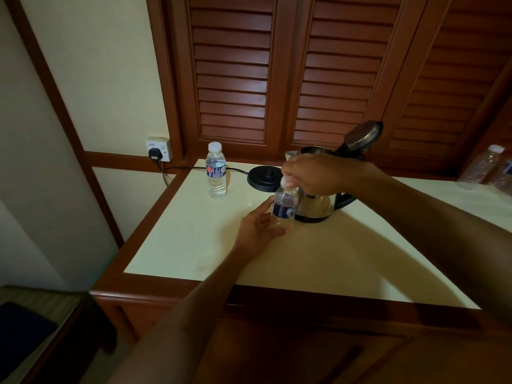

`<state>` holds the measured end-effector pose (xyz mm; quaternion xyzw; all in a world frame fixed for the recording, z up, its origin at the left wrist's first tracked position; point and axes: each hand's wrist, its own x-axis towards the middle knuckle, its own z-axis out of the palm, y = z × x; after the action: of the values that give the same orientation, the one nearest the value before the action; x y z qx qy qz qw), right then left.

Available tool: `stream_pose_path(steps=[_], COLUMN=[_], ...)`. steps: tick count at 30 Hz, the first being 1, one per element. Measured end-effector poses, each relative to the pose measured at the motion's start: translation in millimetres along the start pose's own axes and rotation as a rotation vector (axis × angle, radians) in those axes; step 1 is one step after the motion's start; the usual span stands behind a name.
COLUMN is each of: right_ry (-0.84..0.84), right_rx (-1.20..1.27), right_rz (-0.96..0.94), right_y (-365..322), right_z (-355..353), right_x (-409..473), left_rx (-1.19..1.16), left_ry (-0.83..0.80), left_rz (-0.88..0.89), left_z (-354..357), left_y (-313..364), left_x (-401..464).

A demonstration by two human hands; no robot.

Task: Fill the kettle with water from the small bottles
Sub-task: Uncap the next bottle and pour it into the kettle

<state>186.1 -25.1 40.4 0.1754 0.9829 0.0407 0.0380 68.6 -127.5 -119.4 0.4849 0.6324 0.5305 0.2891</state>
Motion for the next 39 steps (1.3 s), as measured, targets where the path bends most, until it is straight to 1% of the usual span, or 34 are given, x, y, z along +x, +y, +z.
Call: stream_pose_path(steps=[3, 4, 6, 7, 9, 11, 14, 15, 20, 23, 26, 28, 31, 33, 35, 39], right_ry=[0.077, 0.104, 0.123, 0.127, 0.163, 0.232, 0.385, 0.408, 0.318, 0.351, 0.421, 0.463, 0.478, 0.510, 0.564, 0.630], right_rx=[-0.288, -0.351, -0.395, -0.376, -0.228, 0.019, 0.421, 0.525, 0.834, 0.868, 0.801, 0.771, 0.777, 0.788, 0.792, 0.744], right_rz=[-0.034, -0.046, -0.054, -0.045, -0.001, 0.027, 0.060, 0.081, 0.207, 0.244, 0.313, 0.380, 0.433, 0.476, 0.541, 0.711], right_y=[-7, -7, -6, -5, -1, 4, 5, 4, -5, -7, -7, -1, 17, 31, 49, 87], right_z=[5, 7, 9, 9, 12, 24, 50, 58, 85, 89, 93, 96, 101, 106, 113, 125], right_x=[-1, -1, -1, -2, -2, -3, -9, -10, -16, -16, -23, -35, -64, -88, -111, -152], left_rx=[0.007, 0.010, 0.013, 0.013, 0.015, 0.015, 0.010, 0.008, 0.072, 0.161, 0.350, 0.506, 0.751, 0.841, 0.960, 1.033], left_ry=[0.004, 0.004, 0.001, 0.003, 0.005, 0.008, 0.010, 0.008, 0.034, 0.042, 0.013, -0.023, -0.085, -0.102, -0.118, -0.211], left_rz=[0.000, 0.002, 0.004, 0.005, 0.004, 0.005, 0.020, 0.030, 0.068, 0.039, 0.015, 0.051, 0.099, 0.104, 0.156, 0.262], left_z=[-1, -1, 0, 0, 0, 0, 1, 1, 4, 6, 5, 6, 17, 26, 40, 91], left_y=[1, 1, 2, 2, 2, 0, -4, -5, -4, -3, -4, -4, 1, 5, 12, 24], left_x=[-1, -1, -1, -1, -1, -1, -2, -2, -2, 0, 0, -3, -8, -6, -2, 11])
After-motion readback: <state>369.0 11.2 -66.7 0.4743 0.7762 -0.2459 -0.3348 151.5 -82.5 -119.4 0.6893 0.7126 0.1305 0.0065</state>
